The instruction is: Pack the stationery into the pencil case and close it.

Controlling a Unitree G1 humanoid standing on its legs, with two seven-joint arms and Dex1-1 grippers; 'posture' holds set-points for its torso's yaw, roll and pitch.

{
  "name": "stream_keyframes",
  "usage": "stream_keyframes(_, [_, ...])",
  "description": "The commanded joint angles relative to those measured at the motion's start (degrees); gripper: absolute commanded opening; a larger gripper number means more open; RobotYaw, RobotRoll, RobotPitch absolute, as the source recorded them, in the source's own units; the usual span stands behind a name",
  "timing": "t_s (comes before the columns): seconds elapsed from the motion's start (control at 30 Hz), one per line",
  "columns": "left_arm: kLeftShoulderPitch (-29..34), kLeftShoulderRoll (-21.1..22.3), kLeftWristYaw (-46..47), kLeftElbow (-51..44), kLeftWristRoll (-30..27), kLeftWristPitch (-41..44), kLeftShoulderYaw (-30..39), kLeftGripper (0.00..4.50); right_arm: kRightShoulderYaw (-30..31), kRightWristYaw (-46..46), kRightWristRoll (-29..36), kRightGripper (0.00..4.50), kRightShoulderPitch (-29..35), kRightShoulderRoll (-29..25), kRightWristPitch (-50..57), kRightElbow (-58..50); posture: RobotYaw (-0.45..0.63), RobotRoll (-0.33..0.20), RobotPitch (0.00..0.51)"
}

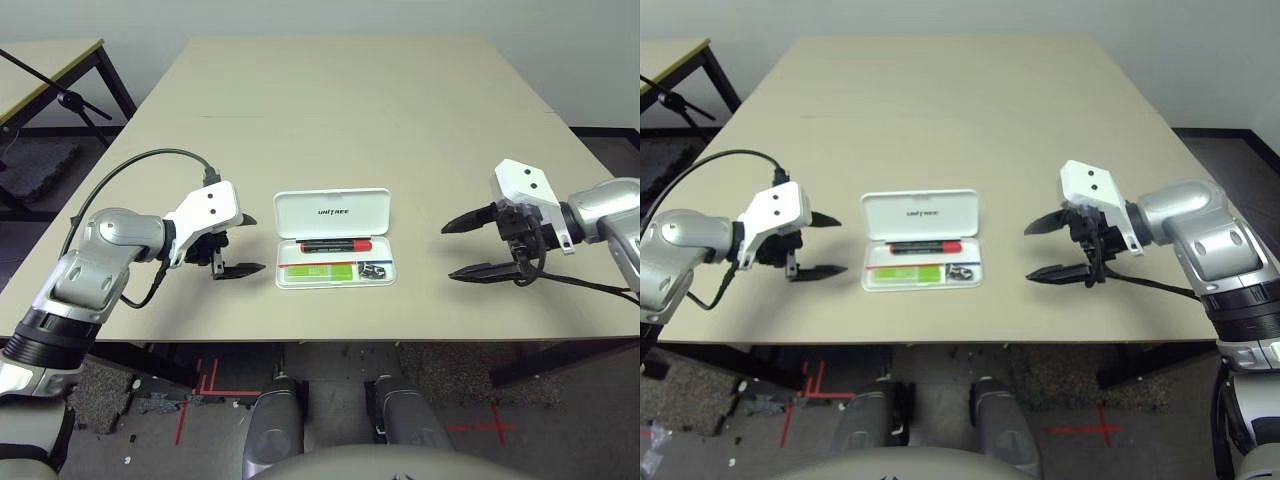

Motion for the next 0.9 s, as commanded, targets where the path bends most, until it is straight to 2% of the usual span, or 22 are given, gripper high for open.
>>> stream_keyframes(0.03, [-3.46, -1.37, 5.00, 9.32, 4.01, -3.49, 0.87, 3.12, -0.39, -0.41, -1.21, 4.50, 0.97, -1.08, -1.76, 1.91, 0.00, 0.000, 0.037])
stream_keyframes(0.2, [-8.45, -7.08, 13.17, 19.57, 5.75, -6.94, 2.48, 1.14, -0.62, -1.10, -1.12, 4.50, 1.32, -0.80, -1.90, 2.18, -0.01, 0.000, 0.035])
stream_keyframes(0.3, [-9.25, -8.87, 14.86, 23.60, 7.27, -9.21, 1.75, 0.04, -0.51, -1.54, -1.18, 4.50, 1.43, -0.64, -2.04, 2.18, -0.01, 0.000, 0.035])
stream_keyframes(0.67, [-9.99, -10.39, 16.00, 28.12, 10.05, -10.39, 1.34, 0.01, -0.09, -2.12, -1.32, 4.50, 1.17, -0.29, -2.28, 2.40, -0.01, 0.000, 0.039])
stream_keyframes(0.9, [-11.49, -15.29, 17.11, 28.30, 8.40, -8.03, 1.88, 0.01, 0.19, -2.11, -1.51, 4.50, 0.82, 0.12, -2.39, 2.54, -0.01, 0.000, 0.041])
